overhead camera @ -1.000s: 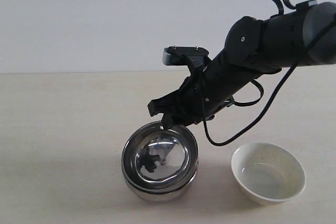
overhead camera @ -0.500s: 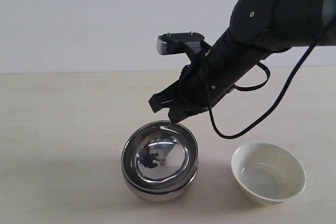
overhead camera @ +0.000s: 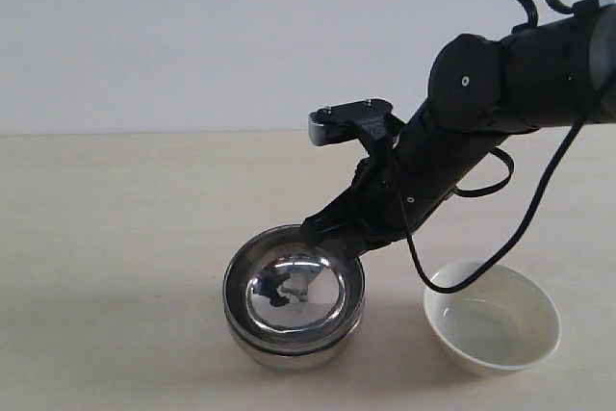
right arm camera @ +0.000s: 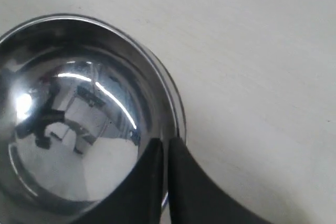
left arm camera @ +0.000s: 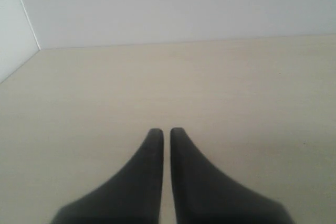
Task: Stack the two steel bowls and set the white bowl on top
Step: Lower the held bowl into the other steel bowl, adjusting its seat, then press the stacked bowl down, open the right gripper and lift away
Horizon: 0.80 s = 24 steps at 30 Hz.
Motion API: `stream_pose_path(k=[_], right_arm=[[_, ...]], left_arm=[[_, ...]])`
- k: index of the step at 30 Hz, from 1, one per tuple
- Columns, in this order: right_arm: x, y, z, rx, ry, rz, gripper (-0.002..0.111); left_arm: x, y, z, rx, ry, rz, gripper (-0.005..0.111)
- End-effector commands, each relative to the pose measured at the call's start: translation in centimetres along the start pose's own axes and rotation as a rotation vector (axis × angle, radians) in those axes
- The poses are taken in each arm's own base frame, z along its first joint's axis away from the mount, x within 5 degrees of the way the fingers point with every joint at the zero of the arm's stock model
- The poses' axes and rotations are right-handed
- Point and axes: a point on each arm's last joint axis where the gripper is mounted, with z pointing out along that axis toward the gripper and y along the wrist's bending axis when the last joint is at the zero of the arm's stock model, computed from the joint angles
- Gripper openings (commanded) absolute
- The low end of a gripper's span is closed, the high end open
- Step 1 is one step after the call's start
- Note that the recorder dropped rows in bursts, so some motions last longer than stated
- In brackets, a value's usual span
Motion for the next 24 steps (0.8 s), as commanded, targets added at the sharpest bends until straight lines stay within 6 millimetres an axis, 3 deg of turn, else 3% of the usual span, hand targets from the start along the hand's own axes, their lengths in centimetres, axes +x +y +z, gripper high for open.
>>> stream_pose_path(k=[1, 7, 15, 18, 24], right_arm=[[0.2, -0.3, 0.9, 0.014, 0.01, 0.017, 0.0], [0.3, -0.4, 1.3, 0.012, 0.012, 0.03, 0.0], [-0.6, 0.5, -1.1, -0.041, -0.072, 0.074, 0.0], [-0.7, 2.5, -1.2, -0.152, -0.09, 0.052, 0.0], [-0.7, 6.6, -0.2, -0.179, -0.133, -0.048, 0.0]], left_arm=[[0.1, 0.0, 0.0, -0.002, 0.001, -0.014, 0.004], [0.1, 0.0, 0.0, -0.002, 0.001, -0.014, 0.004], [0.1, 0.0, 0.0, -0.002, 0.001, -0.014, 0.004], [0.1, 0.0, 0.0, -0.002, 0.001, -0.014, 0.004], [0.1, 0.0, 0.0, -0.002, 0.001, -0.014, 0.004]])
